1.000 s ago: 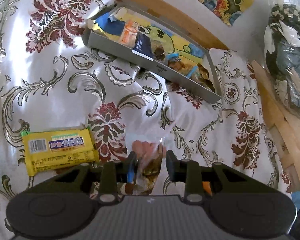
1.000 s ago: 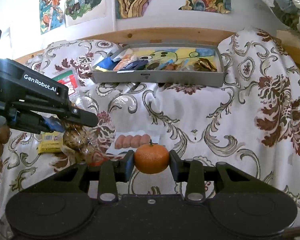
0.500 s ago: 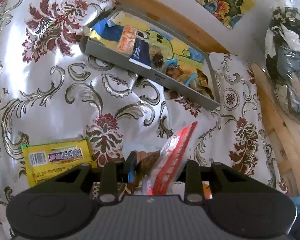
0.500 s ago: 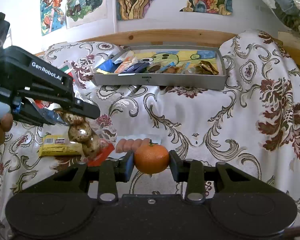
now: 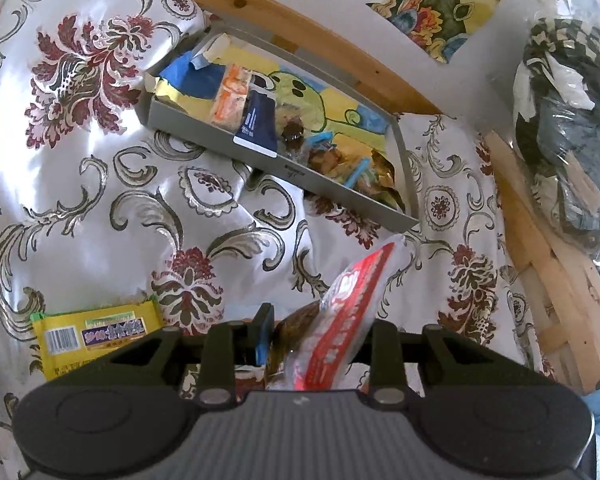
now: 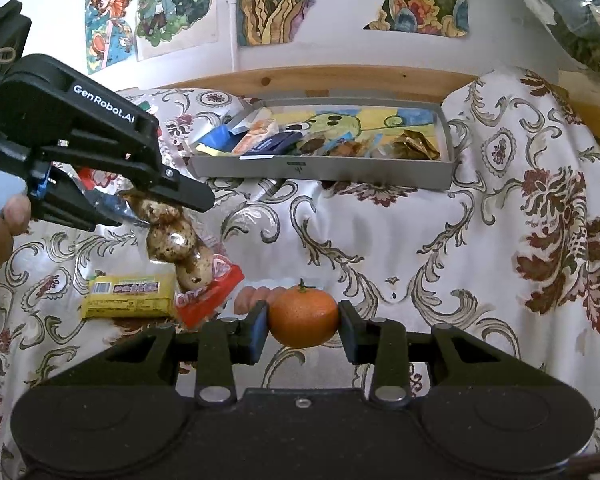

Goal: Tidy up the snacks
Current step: 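Carry the mandarin and quail egg bag over the grey tray with both tools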

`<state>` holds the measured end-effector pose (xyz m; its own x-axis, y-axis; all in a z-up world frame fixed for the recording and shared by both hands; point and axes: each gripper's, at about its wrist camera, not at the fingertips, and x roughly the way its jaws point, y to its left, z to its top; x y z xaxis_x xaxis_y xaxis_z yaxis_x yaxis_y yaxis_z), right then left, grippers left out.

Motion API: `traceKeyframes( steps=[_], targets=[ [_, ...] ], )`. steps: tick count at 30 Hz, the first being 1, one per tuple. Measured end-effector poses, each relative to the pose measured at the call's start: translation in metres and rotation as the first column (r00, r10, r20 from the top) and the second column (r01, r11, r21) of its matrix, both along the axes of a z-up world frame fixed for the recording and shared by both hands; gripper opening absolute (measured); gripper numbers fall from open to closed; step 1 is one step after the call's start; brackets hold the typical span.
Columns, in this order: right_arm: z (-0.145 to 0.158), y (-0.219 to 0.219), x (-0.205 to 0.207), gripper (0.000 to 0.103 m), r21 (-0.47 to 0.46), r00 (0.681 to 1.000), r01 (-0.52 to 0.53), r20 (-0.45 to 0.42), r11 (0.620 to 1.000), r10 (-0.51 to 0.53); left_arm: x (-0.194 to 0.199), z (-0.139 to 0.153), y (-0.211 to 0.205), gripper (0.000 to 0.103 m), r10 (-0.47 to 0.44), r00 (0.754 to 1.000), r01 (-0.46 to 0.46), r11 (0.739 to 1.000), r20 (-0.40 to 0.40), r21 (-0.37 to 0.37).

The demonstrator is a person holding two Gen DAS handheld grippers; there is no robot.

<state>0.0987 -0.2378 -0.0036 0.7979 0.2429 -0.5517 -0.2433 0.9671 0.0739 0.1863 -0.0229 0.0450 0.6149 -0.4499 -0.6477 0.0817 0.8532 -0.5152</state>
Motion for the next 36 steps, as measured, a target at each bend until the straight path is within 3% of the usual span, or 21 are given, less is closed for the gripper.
traceKeyframes(
  steps=[9,18,28,36],
  targets=[
    [0.008,0.000,0.009,0.039,0.002,1.000,-0.017,0.011,1.000,0.017,0.009,0.010,-0.006,0.032,-0.015,1.000,0.015,1.000,0.012,-0.009],
    [0.038,-0.004,0.050,0.039,0.017,0.997,-0.046,0.061,0.999,0.045,0.038,0.026,-0.014,0.031,-0.017,0.999,0.018,1.000,0.048,-0.022],
    [0.065,-0.005,0.142,0.039,-0.022,0.993,-0.058,0.098,0.998,0.060,0.129,0.048,-0.016,0.031,-0.018,0.998,0.022,0.996,0.057,-0.083],
    [0.067,0.003,0.238,0.039,-0.034,0.992,-0.009,0.124,0.999,0.013,0.204,0.036,-0.012,0.032,0.001,1.000,0.001,0.992,0.017,-0.127]
  ],
)
